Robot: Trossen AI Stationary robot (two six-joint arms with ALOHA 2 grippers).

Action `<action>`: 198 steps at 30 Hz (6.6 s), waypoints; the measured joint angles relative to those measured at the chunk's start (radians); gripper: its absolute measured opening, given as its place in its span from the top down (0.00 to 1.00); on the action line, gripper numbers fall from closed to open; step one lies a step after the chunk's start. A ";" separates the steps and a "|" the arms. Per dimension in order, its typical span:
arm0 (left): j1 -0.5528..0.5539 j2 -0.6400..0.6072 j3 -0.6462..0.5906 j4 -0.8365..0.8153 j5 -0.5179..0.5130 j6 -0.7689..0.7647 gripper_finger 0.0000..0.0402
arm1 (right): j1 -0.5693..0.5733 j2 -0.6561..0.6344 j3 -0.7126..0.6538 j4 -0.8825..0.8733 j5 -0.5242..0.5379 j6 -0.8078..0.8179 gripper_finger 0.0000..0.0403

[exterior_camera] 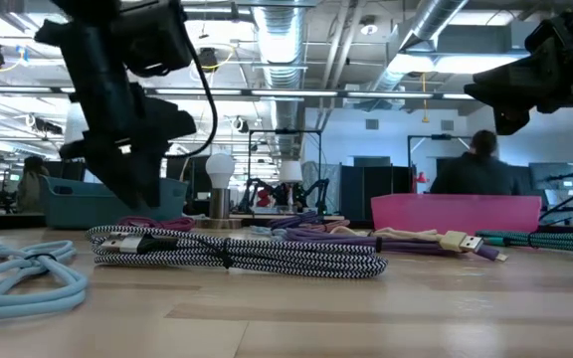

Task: Pick & Place USB Port
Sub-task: Put the striped red and black charger cable into the blue bin, then put the plain white charger cable into the pink bin

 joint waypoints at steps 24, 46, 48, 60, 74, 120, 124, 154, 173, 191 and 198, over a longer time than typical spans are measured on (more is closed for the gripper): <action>0.000 -0.001 -0.134 0.056 0.000 -0.078 0.75 | 0.000 0.000 0.000 0.000 0.000 0.000 0.73; -0.060 -0.001 0.014 0.163 -0.036 0.320 0.93 | 0.000 0.000 0.000 0.000 0.000 -0.002 0.73; -0.056 -0.006 0.047 0.144 -0.038 0.384 0.93 | 0.000 0.000 0.000 0.000 0.000 -0.002 0.73; -0.042 -0.190 0.184 -0.332 -0.269 0.422 0.93 | 0.000 0.000 0.000 0.001 0.000 0.000 0.73; 0.067 -0.318 0.173 -0.694 -0.329 0.367 0.93 | 0.000 0.000 0.000 0.001 0.001 0.000 0.73; 0.159 -0.317 -0.026 -0.644 -0.246 0.360 0.92 | 0.000 0.000 0.000 0.001 0.003 0.000 0.73; 0.159 -0.317 -0.026 -0.644 -0.246 0.360 0.81 | 0.000 0.000 0.000 0.001 0.003 0.000 0.73; 0.159 -0.317 -0.025 -0.304 -0.246 0.550 0.74 | 0.000 0.000 0.000 0.000 0.003 0.000 0.73; 0.159 -0.317 -0.025 0.519 -0.062 0.933 0.74 | 0.000 0.000 0.000 0.001 0.003 0.000 0.73; 0.160 -0.324 -0.025 0.549 0.025 0.983 0.74 | 0.000 0.000 0.000 0.003 0.003 0.000 0.73; 0.094 -0.332 -0.025 0.558 0.272 1.119 0.74 | 0.000 0.000 0.000 0.004 0.003 0.000 0.73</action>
